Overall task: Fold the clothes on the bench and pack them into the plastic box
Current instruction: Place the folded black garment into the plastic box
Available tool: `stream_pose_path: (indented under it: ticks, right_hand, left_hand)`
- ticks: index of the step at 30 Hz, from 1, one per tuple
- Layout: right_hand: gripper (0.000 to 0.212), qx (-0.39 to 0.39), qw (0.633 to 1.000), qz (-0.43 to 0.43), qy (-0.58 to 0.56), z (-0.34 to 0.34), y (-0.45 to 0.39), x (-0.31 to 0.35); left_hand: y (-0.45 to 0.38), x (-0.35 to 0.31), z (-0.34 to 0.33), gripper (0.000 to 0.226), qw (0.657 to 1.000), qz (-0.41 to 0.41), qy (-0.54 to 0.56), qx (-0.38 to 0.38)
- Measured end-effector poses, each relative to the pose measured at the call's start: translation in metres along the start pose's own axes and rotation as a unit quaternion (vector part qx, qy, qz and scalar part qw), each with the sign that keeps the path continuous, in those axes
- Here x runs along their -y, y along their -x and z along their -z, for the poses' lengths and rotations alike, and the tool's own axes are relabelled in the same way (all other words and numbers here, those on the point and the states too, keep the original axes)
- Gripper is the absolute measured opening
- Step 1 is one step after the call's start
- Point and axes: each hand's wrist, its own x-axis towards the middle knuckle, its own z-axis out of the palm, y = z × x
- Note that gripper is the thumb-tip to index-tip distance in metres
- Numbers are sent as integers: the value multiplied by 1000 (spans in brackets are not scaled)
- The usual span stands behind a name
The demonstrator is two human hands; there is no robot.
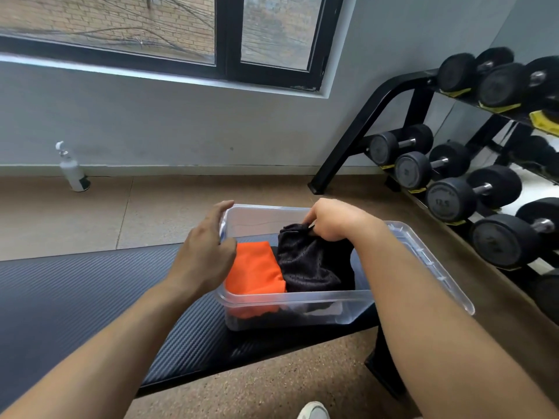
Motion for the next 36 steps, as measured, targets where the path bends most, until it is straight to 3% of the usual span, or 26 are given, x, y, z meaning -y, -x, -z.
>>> stream_pose_path:
  ticks: [3,5,7,10,13,17,24,26,28,30,32,34,36]
  right_hand:
    - [28,-115,992,-21,42,5,11,5]
    - [32,-137,990,23,28,8,24,7]
    - [46,-59,994,90,3,5,38,12]
    - [77,72,988,125,63,-15,46,17]
    - [92,99,986,112,78,-24,44,14]
    - [89,104,988,111,38,-28,43,17]
    - [61,-78,987,125,-65,-22,36,15]
    - [46,-200,966,99,-129,-24,29,5]
    - [31,-334,918,42,-210,-25,21,-19]
    - [25,-412,861,-50,-294,-32,17,-57]
    - [27,-393,846,-167,-319,-53,16,-95]
    - [37,-292,880,-241,-286,-87,19,-123]
    - [47,-198,913,-252,-253,-116,25,-136]
  left_hand:
    - [1,0,-2,65,1000,8,-6,-9]
    - [2,0,-3,66,1000,12,-7,-13]
    - [3,-2,-3,67,1000,11,-10,-13]
    - [6,-3,-2,66,1000,7,-16,-19]
    - [9,-4,-1,67,999,9,-24,-31]
    - [14,-5,-2,67,998,23,-24,-44]
    - [18,-6,1,72,993,13,-17,-118]
    - [15,-3,1,71,992,23,-14,-124]
    - [11,-1,1,69,991,27,-10,-129]
    - [7,1,1,66,991,25,-9,-133]
    - [7,2,1,63,990,27,-6,-140]
    - [6,4,0,58,988,36,3,-150]
    - [5,5,-1,49,985,58,29,-158]
